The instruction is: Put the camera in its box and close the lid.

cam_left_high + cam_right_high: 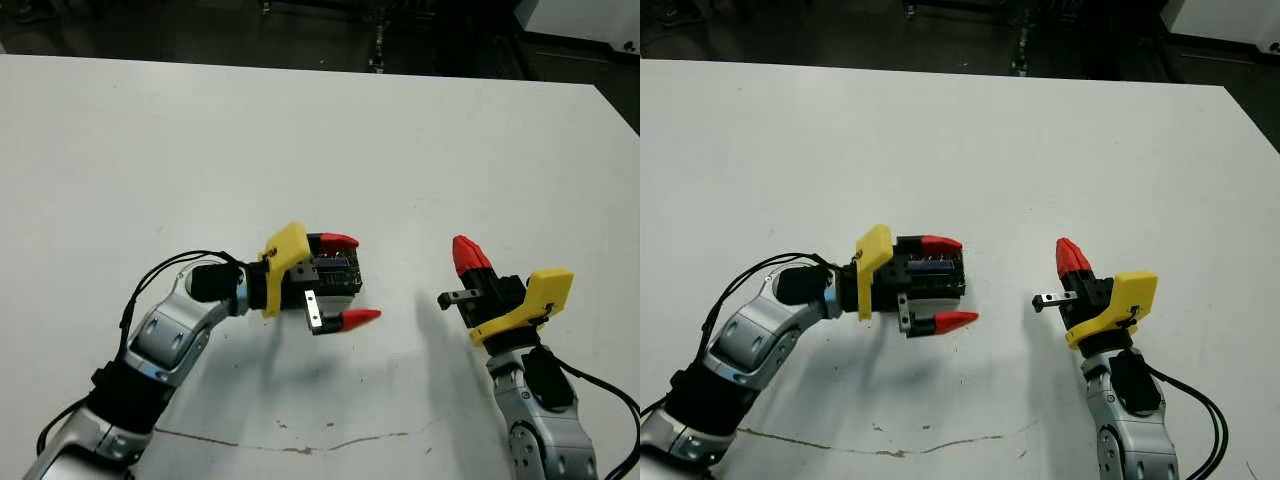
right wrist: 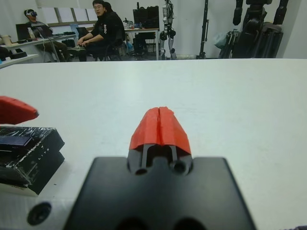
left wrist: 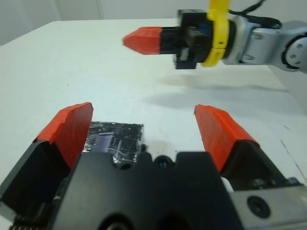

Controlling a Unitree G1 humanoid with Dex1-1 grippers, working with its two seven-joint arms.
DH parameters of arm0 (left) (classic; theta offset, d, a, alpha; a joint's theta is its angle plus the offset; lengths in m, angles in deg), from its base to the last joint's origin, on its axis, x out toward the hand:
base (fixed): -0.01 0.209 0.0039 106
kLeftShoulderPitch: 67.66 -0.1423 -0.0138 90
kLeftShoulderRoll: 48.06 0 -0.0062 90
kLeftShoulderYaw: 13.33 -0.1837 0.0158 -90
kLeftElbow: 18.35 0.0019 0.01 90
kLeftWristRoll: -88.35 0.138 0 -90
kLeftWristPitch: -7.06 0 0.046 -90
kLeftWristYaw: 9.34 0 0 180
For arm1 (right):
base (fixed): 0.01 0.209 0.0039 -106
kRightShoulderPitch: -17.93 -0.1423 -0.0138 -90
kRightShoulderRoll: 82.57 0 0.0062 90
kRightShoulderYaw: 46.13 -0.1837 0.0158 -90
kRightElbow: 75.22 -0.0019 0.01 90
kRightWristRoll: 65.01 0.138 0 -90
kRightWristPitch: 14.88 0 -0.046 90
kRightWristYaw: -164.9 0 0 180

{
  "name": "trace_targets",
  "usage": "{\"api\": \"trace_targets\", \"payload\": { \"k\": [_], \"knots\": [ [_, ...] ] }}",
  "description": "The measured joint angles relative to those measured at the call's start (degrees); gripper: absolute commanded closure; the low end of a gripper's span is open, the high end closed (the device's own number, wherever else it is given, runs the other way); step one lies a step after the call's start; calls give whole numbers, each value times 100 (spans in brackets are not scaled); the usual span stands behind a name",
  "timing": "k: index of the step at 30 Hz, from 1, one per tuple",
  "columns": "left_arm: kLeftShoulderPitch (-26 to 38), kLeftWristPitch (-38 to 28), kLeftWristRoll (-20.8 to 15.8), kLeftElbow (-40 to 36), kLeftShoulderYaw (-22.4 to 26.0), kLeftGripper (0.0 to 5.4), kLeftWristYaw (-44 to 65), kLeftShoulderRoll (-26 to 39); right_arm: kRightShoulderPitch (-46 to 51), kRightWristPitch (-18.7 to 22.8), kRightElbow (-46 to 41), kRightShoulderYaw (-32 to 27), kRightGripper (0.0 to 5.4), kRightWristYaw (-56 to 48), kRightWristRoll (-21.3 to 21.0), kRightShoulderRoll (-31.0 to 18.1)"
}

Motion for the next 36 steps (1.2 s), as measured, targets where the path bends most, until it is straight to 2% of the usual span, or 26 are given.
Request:
{"api": "trace_targets", "payload": {
  "k": [9, 12, 15, 22, 28, 32, 36],
  "knots": [
    [108, 10, -4, 69, 52, 1, -94, 24, 9, 1, 3, 1, 540, -9, 30, -1],
    [85, -41, -7, -96, 74, 1, -6, 121, 12, 0, 4, 3, 540, -8, 8, -5],
    [30, 195, -125, -362, 164, 1, 70, 301, 12, -2, 29, 6, 540, -9, -15, -14],
    [-54, 1202, -884, -1406, 521, 1, 114, 552, 11, -3, 48, 16, 540, -17, -22, -32],
    [-103, 1671, -1400, -2091, 780, 1, 49, 711, 14, -8, 54, 15, 540, -31, -14, -48],
    [-201, 1719, -1671, -2459, 1094, 1, -39, 815, 14, -78, 86, 23, 540, -65, -43, -51],
    [-109, 1736, -1951, -2363, 1487, 1, -93, 907, 21, -77, 85, 22, 540, -59, -48, -48]
  ]
}}
